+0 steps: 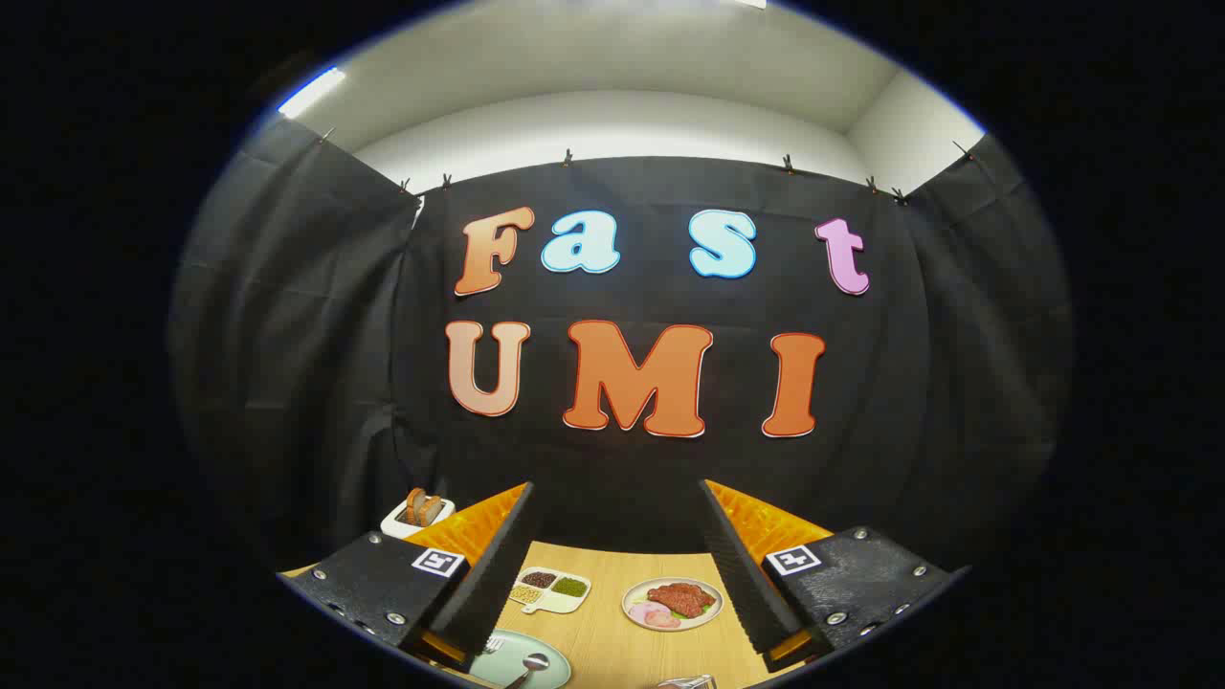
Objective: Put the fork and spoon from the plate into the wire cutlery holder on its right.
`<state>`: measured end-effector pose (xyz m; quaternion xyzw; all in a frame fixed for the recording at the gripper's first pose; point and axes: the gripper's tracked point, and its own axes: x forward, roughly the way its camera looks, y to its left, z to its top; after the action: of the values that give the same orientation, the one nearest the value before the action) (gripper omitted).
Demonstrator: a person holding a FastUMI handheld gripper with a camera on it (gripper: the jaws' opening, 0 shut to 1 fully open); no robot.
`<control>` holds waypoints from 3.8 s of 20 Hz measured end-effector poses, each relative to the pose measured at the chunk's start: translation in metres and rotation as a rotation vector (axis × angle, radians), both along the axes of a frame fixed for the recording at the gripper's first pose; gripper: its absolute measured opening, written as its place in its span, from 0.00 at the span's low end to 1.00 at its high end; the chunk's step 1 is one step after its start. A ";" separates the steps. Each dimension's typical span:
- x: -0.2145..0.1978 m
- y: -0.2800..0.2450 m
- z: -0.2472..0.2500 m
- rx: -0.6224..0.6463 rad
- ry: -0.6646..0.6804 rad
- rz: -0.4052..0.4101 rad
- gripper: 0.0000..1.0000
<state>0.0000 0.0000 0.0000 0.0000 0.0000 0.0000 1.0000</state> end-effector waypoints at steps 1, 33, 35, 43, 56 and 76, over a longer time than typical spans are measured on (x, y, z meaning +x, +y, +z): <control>0.000 0.001 0.000 0.013 0.003 0.011 0.98; -0.006 0.100 -0.242 0.113 0.880 0.154 0.98; -0.016 0.102 -0.268 0.090 0.975 0.150 0.97; -0.049 0.114 -0.357 0.049 1.280 0.165 0.92; -0.067 0.124 -0.443 0.098 1.552 0.087 0.54; -0.060 0.108 -0.402 0.148 1.338 0.081 0.05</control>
<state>-0.0598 0.1077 -0.4020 0.0686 0.6195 0.0377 0.7811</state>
